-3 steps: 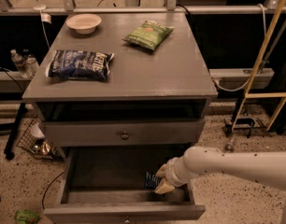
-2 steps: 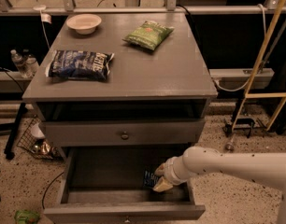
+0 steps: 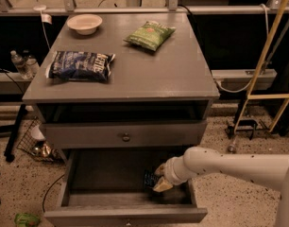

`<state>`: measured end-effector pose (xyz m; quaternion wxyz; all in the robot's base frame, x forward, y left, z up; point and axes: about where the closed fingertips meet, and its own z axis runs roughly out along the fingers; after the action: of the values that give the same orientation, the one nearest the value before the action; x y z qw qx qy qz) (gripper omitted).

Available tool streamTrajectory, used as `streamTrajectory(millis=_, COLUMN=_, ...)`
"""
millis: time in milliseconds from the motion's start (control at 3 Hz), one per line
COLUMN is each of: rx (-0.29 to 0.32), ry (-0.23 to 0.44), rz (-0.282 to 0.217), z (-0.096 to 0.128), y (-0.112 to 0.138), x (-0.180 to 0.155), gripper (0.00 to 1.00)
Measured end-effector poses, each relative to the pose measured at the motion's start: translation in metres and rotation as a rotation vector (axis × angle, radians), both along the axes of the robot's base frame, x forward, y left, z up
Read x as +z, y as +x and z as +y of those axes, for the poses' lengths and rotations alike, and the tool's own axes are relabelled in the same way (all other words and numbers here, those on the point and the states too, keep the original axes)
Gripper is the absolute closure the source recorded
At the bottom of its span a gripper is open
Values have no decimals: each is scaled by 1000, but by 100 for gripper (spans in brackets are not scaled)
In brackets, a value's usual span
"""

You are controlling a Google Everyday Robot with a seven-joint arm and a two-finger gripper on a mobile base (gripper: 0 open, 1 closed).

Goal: Place rxbar blueberry into middle drawer

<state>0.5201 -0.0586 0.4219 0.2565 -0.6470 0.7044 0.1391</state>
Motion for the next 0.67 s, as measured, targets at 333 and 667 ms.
streamTrajectory(millis=333, rx=3, ry=1, rz=3, z=2, y=-1, x=-1, gripper=29)
streamTrajectory(millis=667, rx=6, ry=2, rz=6, z=3, y=-3, x=-3, gripper=0)
